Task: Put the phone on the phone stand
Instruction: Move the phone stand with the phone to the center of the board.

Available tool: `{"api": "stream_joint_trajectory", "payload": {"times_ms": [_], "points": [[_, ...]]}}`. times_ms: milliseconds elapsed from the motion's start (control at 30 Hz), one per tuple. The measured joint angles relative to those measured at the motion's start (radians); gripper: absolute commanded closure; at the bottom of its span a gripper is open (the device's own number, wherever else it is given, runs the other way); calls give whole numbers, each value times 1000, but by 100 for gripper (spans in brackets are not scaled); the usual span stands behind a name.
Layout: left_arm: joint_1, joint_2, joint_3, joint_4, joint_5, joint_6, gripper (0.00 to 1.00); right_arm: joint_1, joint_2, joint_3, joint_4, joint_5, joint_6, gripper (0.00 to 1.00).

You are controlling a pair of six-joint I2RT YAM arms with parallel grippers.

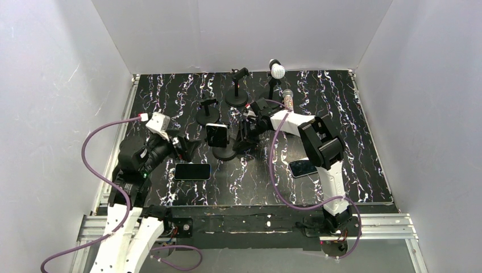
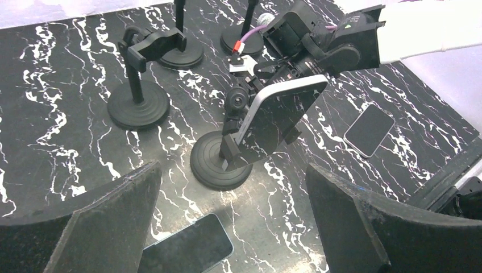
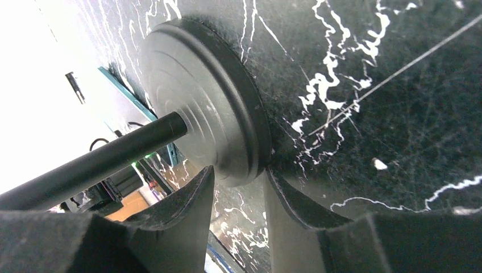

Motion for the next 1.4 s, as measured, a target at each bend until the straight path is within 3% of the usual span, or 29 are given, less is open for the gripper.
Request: {"api": "stream_joint_trajectory", "payload": {"times_ms": [533, 1400], "points": [[0, 12, 160, -31, -10, -5, 1, 68, 64, 107, -24, 4, 22, 55], [0, 21, 228, -62, 43, -34, 1, 173, 235, 317, 58, -69, 201, 55]]}}
